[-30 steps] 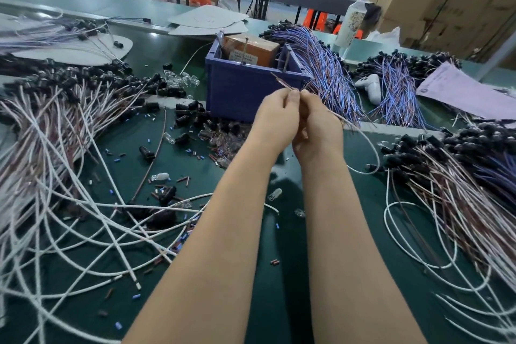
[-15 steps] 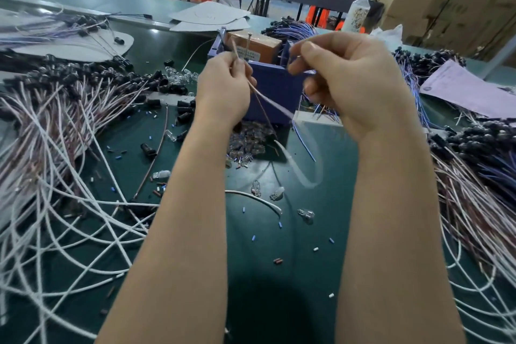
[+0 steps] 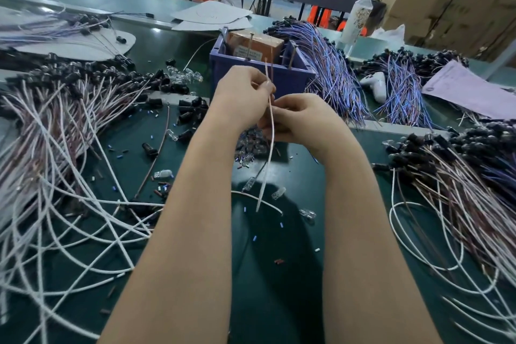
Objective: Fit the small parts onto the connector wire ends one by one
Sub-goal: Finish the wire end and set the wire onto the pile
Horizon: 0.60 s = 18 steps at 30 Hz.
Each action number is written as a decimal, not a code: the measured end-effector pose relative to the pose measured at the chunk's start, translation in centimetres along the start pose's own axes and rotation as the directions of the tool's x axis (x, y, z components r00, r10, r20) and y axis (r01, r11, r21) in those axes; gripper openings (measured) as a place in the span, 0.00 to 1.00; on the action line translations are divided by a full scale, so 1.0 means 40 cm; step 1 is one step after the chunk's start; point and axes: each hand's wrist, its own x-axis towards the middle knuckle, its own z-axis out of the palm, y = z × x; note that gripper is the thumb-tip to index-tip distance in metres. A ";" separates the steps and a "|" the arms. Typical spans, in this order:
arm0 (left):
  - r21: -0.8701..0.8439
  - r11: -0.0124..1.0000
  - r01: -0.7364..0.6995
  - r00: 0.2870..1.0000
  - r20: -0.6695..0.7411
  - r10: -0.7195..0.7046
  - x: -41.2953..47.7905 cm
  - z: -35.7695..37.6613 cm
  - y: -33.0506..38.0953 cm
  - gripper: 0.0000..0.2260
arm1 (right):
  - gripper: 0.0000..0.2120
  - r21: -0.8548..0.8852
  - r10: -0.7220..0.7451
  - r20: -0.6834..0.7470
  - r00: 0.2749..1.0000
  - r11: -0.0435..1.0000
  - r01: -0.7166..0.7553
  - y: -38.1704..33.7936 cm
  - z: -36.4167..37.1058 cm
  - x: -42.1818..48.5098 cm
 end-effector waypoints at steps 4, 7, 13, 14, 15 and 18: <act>-0.005 0.997 0.074 0.988 -0.132 -0.074 0.011 0.005 -0.019 0.08 | 0.07 0.081 0.051 -0.074 0.996 0.996 -0.045 0.004 0.011 0.006; -0.015 0.993 0.115 0.974 -0.196 -0.116 0.020 0.014 -0.032 0.08 | 0.04 0.148 0.071 -0.186 0.980 0.988 -0.044 0.008 0.014 0.011; -0.104 0.985 0.139 0.965 -0.207 -0.158 0.034 0.022 -0.043 0.09 | 0.06 0.144 0.080 -0.253 0.964 0.989 -0.045 0.018 0.012 0.020; -0.100 0.986 0.136 0.965 -0.213 -0.155 0.037 0.019 -0.046 0.09 | 0.07 0.144 0.081 -0.258 0.963 0.989 -0.045 0.020 0.011 0.021; -0.081 0.987 0.137 0.963 -0.221 -0.152 0.040 0.016 -0.048 0.08 | 0.07 0.139 0.078 -0.264 0.961 0.989 -0.043 0.021 0.010 0.023; -0.010 0.989 0.150 0.957 -0.252 -0.147 0.044 0.014 -0.055 0.08 | 0.08 0.090 0.053 -0.268 0.962 0.995 -0.030 0.025 0.011 0.026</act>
